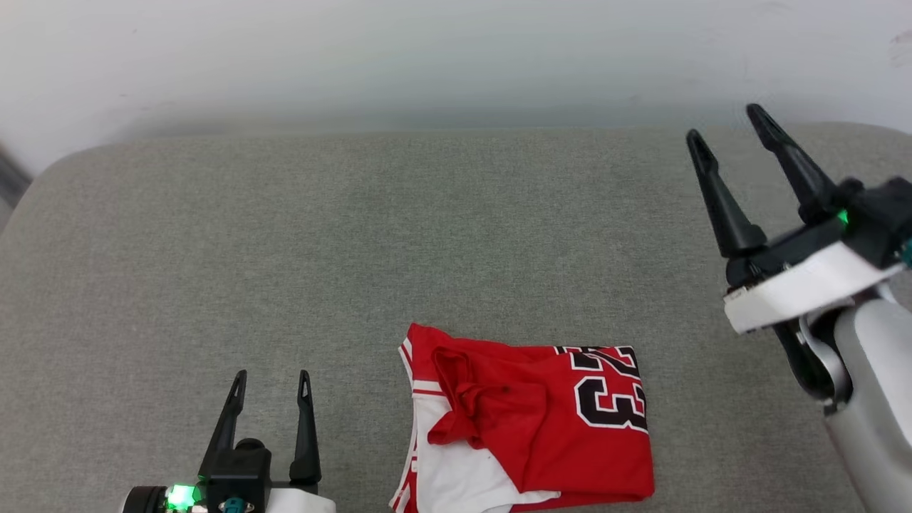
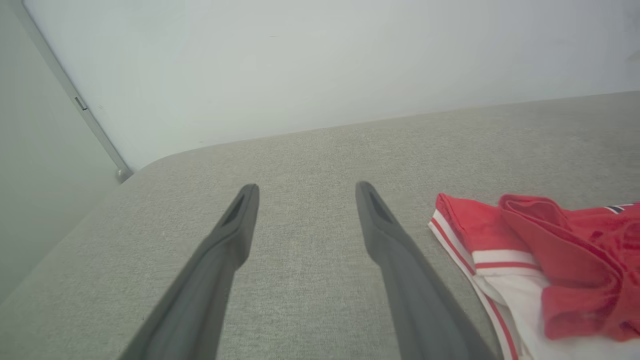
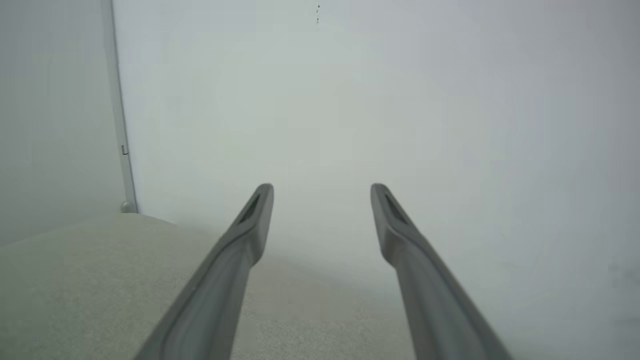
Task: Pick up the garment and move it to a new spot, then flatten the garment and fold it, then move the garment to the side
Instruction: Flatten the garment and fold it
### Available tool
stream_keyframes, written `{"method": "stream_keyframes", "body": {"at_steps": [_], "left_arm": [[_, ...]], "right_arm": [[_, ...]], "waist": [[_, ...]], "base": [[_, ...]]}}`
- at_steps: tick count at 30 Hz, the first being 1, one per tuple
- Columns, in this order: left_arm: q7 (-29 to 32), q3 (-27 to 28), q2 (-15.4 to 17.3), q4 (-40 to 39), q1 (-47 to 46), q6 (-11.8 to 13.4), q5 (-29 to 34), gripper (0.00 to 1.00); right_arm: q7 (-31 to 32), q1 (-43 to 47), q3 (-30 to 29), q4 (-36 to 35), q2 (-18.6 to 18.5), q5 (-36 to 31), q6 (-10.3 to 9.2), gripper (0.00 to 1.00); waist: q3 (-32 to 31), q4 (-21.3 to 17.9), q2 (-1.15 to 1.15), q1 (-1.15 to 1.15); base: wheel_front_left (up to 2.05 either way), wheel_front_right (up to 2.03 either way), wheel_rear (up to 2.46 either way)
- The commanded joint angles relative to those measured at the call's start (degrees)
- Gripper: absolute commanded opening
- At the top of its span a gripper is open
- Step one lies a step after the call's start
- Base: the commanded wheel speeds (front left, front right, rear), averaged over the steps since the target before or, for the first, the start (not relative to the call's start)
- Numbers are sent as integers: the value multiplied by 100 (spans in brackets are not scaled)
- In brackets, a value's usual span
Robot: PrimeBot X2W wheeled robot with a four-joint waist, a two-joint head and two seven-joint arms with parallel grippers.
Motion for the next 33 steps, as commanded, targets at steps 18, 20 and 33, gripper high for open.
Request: {"method": "stream_keyframes", "body": {"at_steps": [18, 20, 33], "left_arm": [[-14, -5, 16, -55, 206, -58, -15, 100], [-14, -6, 7, -58, 278, -68, -12, 100], [-14, 70, -42, -93, 539, -79, -36, 100]], "right_arm": [[-12, 3537, -2283, -2038, 1547, -1551, -2, 100], [-12, 3733, -2369, -2000, 1630, -1590, -2, 100], [-12, 4466, -2508, -1874, 1955, -1666, -2, 100]], "waist": [[-233, -141, 0, 0], [-281, -134, 0, 0], [-549, -35, 0, 0]], "base": [[0, 0, 0], [0, 0, 0], [0, 0, 0]]}}
